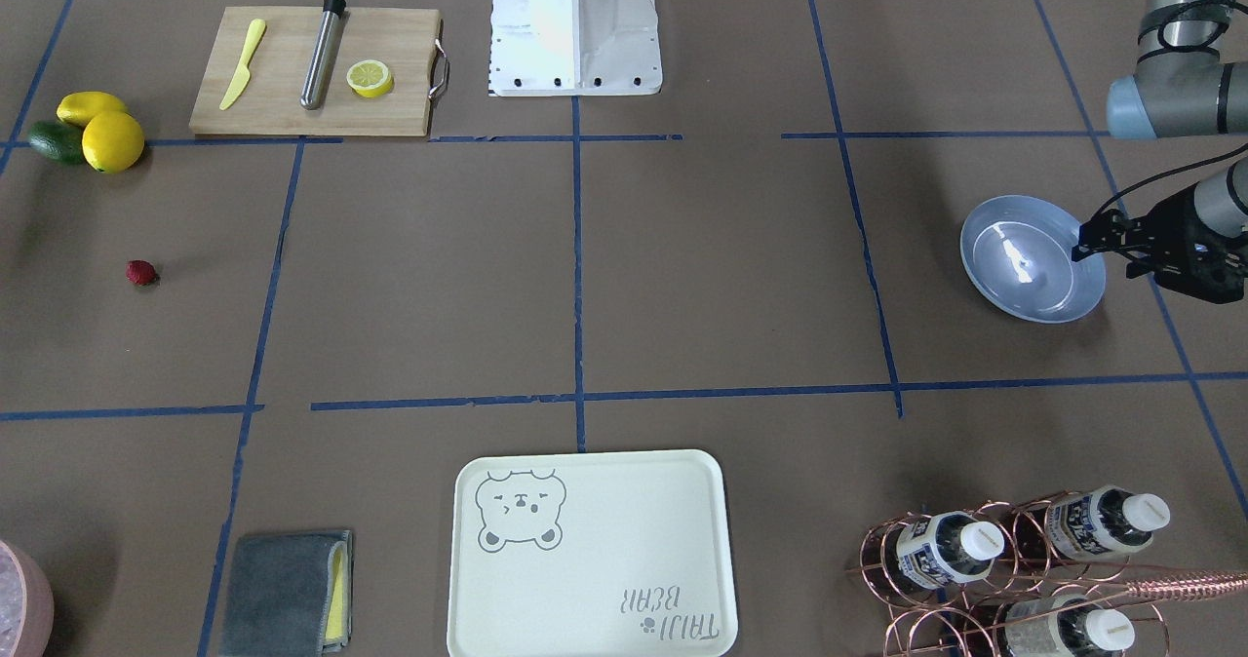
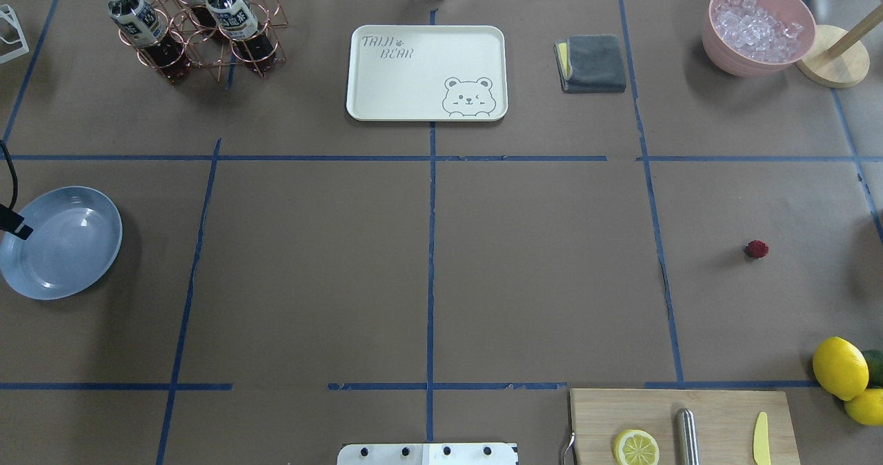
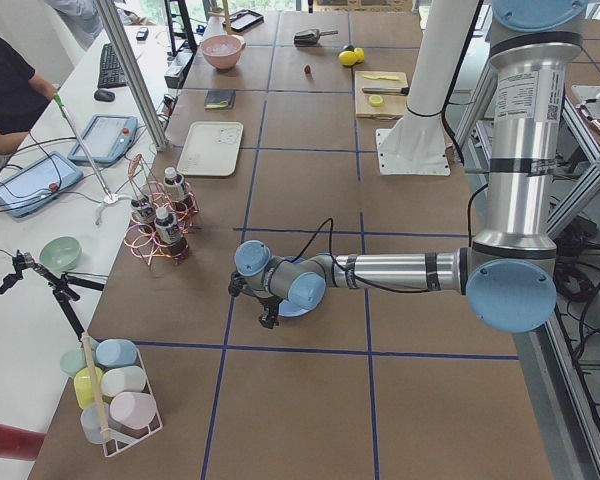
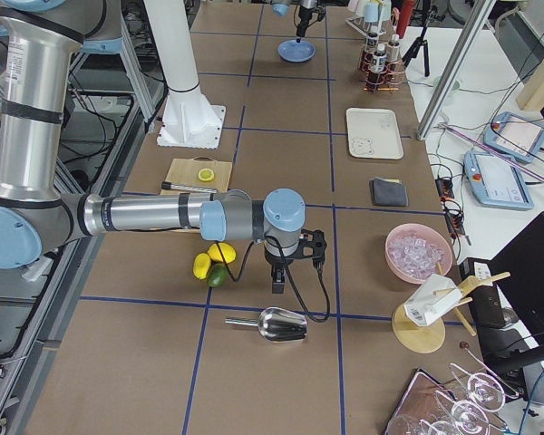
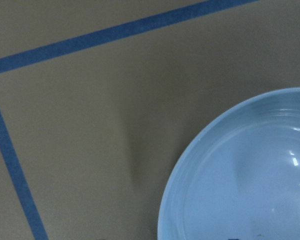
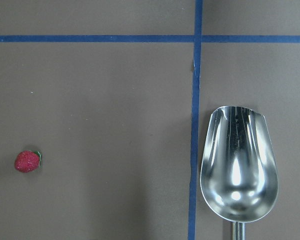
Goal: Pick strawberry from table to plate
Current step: 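Grip the light blue plate rim with the left gripper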
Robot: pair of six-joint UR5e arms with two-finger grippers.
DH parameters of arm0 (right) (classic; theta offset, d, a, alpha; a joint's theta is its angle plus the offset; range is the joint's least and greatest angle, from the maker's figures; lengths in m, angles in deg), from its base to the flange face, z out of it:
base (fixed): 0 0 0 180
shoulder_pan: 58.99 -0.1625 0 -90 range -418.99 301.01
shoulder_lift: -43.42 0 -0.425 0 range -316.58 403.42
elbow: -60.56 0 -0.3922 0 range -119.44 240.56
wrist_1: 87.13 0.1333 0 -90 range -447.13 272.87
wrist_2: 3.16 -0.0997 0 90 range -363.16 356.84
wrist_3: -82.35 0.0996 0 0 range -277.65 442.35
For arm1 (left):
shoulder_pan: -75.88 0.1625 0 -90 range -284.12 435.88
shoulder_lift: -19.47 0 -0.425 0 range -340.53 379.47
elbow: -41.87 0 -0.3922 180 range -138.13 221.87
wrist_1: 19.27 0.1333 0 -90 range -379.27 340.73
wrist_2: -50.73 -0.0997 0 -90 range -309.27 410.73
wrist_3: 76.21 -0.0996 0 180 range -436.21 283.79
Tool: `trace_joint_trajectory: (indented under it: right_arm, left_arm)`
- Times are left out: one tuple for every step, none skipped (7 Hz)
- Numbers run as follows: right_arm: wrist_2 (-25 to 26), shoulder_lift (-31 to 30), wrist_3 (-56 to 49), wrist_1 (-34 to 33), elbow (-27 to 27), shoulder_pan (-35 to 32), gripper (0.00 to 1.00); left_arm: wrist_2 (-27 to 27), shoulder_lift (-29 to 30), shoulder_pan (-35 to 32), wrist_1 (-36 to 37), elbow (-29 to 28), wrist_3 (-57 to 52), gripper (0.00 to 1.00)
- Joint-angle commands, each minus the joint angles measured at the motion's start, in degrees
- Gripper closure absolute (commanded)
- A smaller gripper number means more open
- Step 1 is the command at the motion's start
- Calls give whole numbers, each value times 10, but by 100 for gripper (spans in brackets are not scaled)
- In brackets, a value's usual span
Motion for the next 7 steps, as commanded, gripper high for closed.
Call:
trace_joint_trajectory:
  right_arm:
    - [-1, 0, 0, 1, 0, 0, 0]
    - [-2, 0, 0, 1, 0, 0, 0]
    - [-4, 0, 0, 0, -1, 0, 0]
    - [-4, 0, 0, 1, 0, 0, 0]
    - [-5, 0, 0, 1, 0, 0, 0]
    - [-5, 0, 0, 1, 0, 0, 0]
    - [-5, 0, 0, 1, 1, 0, 0]
  left_arm:
    - [0, 0, 11, -19, -15, 0, 20]
    - [0, 0, 11, -22, -17, 0, 24]
    - [0, 0, 12, -22, -21, 0, 32]
    - [0, 1, 12, -22, -23, 0, 62]
    - [0, 1, 12, -22, -23, -2, 90]
    - [0, 1, 12, -22, -22, -2, 100]
    - [1, 1, 12, -21, -17, -1, 100]
